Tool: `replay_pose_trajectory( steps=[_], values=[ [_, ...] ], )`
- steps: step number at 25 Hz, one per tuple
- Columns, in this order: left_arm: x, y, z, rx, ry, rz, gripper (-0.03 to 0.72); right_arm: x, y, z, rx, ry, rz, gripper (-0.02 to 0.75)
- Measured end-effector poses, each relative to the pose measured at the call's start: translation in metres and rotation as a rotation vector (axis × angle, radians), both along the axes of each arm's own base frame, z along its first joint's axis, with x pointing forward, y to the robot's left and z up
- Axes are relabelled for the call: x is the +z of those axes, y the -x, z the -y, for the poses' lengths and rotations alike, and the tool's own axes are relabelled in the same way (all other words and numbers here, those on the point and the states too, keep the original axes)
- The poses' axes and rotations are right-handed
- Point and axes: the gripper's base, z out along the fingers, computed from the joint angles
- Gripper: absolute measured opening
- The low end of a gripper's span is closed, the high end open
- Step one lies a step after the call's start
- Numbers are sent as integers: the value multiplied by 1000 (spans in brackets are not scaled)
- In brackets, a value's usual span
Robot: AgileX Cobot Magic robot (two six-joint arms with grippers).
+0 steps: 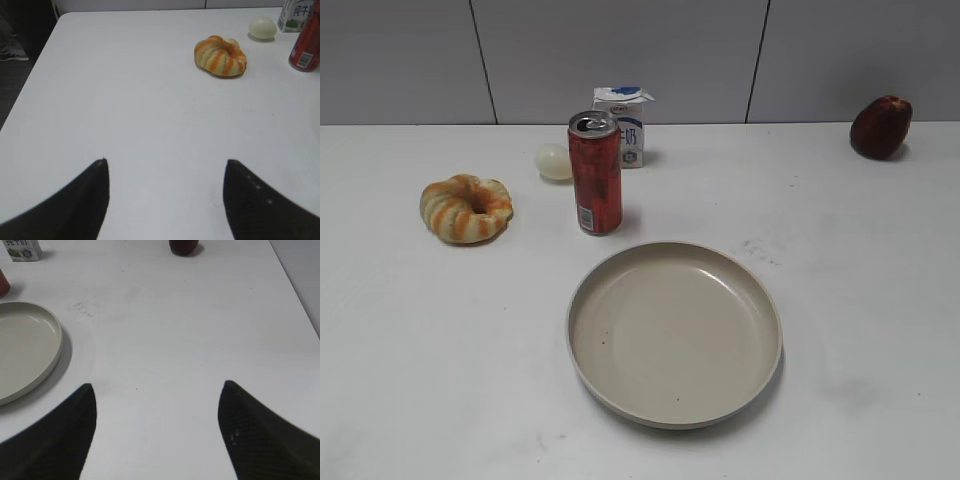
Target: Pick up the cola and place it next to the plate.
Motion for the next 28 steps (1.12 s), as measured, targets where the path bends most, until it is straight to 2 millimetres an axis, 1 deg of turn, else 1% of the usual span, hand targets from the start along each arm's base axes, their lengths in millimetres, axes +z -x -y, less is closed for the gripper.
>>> replay_pose_trajectory(
  steps=[16,19,21,23,25,26,28],
  values=[
    [1,0,0,1,-1,5,543,0,0,0,0,0,0,571],
    [12,-3,-2,15,-9,85,543,0,0,0,0,0,0,571],
    [25,-10,-2,24,-4,186,543,0,0,0,0,0,0,571],
    [36,-21,0,20,17,225,561,0,0,0,0,0,0,571],
    [43,-36,4,6,65,210,609,0,0,0,0,0,0,571],
    [45,-47,6,1,89,177,638,0,0,0,0,0,0,571],
    [50,-65,10,-7,145,137,663,0,0,0,0,0,0,571]
  ],
)
